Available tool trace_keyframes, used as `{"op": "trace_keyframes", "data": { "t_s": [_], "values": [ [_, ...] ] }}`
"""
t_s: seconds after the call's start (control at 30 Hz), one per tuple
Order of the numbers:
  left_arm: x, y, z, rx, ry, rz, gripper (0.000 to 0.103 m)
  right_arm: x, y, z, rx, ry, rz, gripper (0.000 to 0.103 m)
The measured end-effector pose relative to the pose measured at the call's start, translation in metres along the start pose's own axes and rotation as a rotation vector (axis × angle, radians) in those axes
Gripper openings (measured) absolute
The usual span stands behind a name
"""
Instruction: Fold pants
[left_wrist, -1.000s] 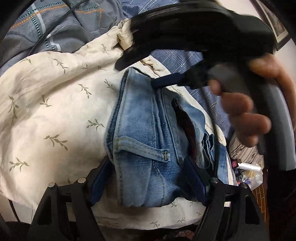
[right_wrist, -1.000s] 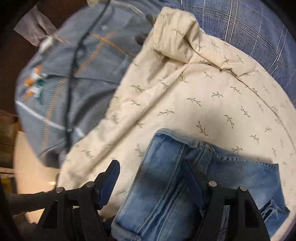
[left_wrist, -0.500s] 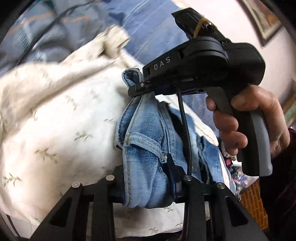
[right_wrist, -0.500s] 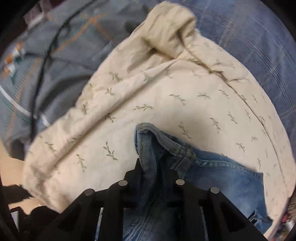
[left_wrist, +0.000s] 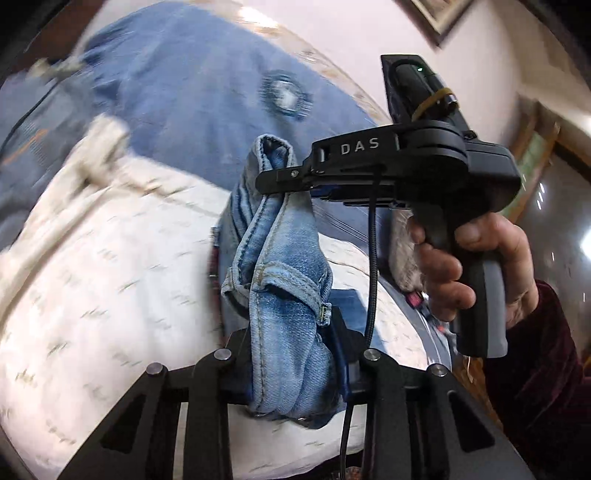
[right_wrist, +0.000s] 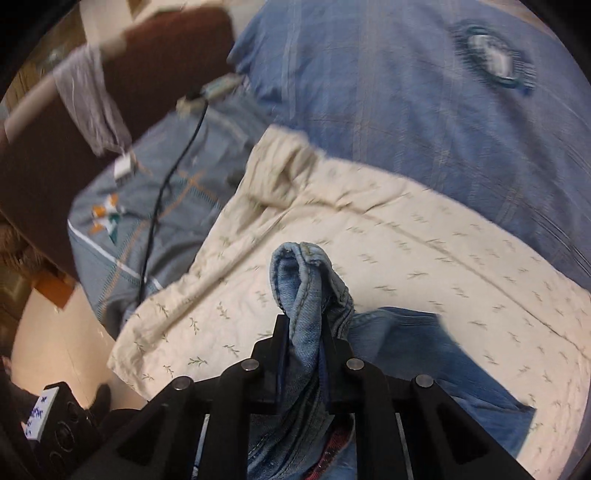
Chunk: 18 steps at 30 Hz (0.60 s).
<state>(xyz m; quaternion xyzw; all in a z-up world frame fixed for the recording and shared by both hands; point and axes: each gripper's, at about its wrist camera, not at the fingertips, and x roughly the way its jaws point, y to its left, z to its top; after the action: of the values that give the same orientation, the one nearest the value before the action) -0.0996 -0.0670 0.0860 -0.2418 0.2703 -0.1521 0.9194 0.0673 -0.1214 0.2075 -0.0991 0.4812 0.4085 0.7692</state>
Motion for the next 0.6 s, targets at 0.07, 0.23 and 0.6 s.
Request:
{"op": "trace_keyframes", "data": {
  "t_s": [0.07,0.23,0.6],
  "values": [
    [0.012,-0.024,0.007,0.051,0.027,-0.017,0.033,-0.019,-0.026,-0.006,0.048,-0.033,0.019,0.014],
    [0.060,-0.079,0.011,0.144,0.121,-0.081,0.032,-0.060,-0.098,-0.032,0.182,-0.104,0.056,0.014],
    [0.173,-0.139,-0.035,0.241,0.365,-0.103,0.028,-0.063,-0.248,-0.144,0.511,-0.135,0.092,0.014]
  ]
}}
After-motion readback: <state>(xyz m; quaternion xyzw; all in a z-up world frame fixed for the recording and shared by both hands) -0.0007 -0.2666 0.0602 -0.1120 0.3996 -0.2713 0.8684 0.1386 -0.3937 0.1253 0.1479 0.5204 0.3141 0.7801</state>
